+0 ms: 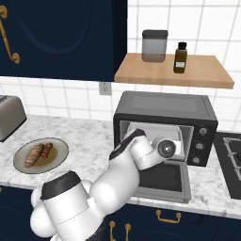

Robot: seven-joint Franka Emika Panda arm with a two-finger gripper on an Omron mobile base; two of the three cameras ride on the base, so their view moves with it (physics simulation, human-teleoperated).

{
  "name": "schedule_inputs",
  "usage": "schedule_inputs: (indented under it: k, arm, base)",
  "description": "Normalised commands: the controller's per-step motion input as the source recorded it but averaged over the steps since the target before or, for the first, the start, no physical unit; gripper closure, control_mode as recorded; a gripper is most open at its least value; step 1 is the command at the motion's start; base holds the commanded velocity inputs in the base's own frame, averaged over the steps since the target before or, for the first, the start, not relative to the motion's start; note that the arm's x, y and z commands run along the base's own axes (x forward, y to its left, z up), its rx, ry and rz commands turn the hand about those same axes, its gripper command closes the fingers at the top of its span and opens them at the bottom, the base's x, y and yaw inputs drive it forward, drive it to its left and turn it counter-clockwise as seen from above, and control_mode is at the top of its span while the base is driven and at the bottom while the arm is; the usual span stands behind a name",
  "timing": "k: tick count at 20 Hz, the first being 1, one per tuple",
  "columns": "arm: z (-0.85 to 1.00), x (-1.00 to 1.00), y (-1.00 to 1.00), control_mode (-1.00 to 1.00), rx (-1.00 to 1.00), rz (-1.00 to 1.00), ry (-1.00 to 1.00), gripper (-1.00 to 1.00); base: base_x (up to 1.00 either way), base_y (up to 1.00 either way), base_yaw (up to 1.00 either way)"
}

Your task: Pick up the kebab skewer and baguette bread, and place them inside the toaster oven. Close the toaster oven door and start by setting the timer.

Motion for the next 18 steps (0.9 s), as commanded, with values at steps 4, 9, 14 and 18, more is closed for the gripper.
schedule_inputs:
  k: [4,9,14,18]
  arm:
    - [-0.64,-0.7,0.0,-1.0,0.0,0.0,0.28,-1.0]
    - [-0.59,-0.56,0.0,-1.0,0.0,0.0,0.23,-1.0]
    - [-0.18,-0.26,0.0,-1.0,0.0,0.0,0.09,-1.0]
    - [0.23,-0.43,0.04,-1.0,0.0,0.0,-0.01,-1.0]
  base:
    - [0.0,0.0,0.0]
    - [0.0,0.0,0.0]
    - [0.0,0.0,0.0]
    - [0.0,0.0,0.0]
